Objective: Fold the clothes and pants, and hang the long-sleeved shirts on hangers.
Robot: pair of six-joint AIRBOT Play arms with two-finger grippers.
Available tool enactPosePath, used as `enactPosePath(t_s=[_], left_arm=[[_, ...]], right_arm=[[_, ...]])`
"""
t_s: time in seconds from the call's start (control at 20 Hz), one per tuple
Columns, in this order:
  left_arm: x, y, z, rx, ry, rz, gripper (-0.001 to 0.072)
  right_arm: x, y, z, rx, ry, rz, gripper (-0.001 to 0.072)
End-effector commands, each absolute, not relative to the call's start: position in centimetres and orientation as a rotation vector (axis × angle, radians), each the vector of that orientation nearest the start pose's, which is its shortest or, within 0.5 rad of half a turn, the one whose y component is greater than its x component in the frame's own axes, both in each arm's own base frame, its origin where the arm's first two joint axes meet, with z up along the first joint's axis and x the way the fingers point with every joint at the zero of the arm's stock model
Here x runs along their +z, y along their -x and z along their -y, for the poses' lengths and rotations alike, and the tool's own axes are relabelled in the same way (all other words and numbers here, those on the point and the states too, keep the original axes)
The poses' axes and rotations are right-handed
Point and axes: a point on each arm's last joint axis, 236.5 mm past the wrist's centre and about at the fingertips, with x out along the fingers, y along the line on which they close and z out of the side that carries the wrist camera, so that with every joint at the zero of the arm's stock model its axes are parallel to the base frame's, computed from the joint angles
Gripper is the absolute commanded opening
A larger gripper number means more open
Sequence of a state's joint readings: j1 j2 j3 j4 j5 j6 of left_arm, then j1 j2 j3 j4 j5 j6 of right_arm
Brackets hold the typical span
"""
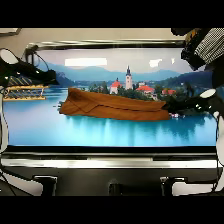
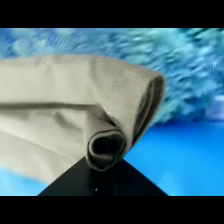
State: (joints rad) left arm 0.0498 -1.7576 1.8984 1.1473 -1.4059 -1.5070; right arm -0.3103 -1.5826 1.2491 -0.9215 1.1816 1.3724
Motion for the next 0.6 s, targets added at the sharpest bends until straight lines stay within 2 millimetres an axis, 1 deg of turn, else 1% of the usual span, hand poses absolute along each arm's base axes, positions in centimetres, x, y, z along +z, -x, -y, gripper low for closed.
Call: enactPosePath(t_s=[0.0,0.15,0.25,0.3,0.4,0.5,0.55], left_arm=[[4.1,-50.4,13.7,-0.429,0.423,-1.226,0.0013],[0.8,-48.9,22.0,-0.518,0.476,-1.269,0.0013],[-1.0,-47.3,28.3,-0.590,0.504,-1.299,0.0013],[-1.4,-46.6,31.6,-0.633,0.531,-1.300,0.0013],[-1.8,-45.0,37.4,-0.699,0.598,-1.292,0.0012],[-2.2,-43.6,41.9,-0.737,0.653,-1.281,0.0011],[-2.5,-42.9,43.7,-0.748,0.680,-1.277,0.0011]], right_arm=[[2.1,-42.2,0.7,0.161,-0.637,-1.338,0.0033],[7.7,-42.6,1.3,0.142,-0.601,-1.276,0.0033],[10.4,-42.4,1.6,0.120,-0.589,-1.245,0.0033],[11.6,-42.1,1.7,0.112,-0.583,-1.235,0.0033],[13.8,-41.4,1.8,0.094,-0.571,-1.220,0.0034],[15.7,-40.7,1.9,0.079,-0.567,-1.197,0.0034],[16.5,-40.3,1.7,0.078,-0.566,-1.191,0.0034]])
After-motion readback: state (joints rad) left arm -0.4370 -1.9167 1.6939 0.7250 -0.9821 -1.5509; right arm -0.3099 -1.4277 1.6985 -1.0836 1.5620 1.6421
